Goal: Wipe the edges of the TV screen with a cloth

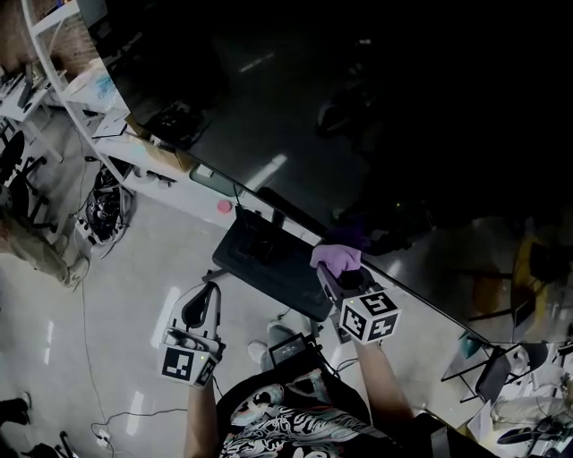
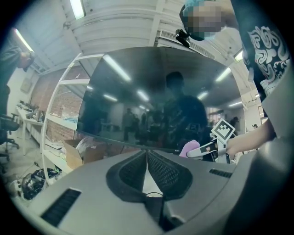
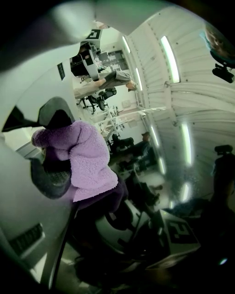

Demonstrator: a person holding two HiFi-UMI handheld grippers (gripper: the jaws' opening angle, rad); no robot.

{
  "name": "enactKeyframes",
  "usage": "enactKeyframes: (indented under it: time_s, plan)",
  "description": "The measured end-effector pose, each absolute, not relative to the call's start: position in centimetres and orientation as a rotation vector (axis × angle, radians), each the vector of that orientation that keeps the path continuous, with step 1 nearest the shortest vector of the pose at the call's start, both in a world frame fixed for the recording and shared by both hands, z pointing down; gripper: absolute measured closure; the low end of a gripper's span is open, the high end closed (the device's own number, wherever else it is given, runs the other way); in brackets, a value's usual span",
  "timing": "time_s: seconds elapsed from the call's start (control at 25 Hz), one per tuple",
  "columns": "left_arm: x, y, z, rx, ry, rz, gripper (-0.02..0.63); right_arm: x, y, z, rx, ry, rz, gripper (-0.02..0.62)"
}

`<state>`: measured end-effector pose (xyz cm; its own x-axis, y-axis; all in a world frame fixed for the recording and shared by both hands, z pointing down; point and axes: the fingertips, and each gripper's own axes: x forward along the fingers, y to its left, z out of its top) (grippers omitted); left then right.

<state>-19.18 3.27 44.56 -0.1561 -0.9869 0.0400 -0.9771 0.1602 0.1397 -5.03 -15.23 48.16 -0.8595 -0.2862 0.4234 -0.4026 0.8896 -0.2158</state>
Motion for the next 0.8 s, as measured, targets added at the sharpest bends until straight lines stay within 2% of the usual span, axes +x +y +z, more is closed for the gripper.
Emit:
enactKeyframes:
  time_s: [0.8]
  plan:
    - [-22.5, 3.5, 43.0, 1.896, -2.371, -0.177, 0.581, -9.5, -14.9, 48.1, 0.416, -2.695, 0.426, 0.442]
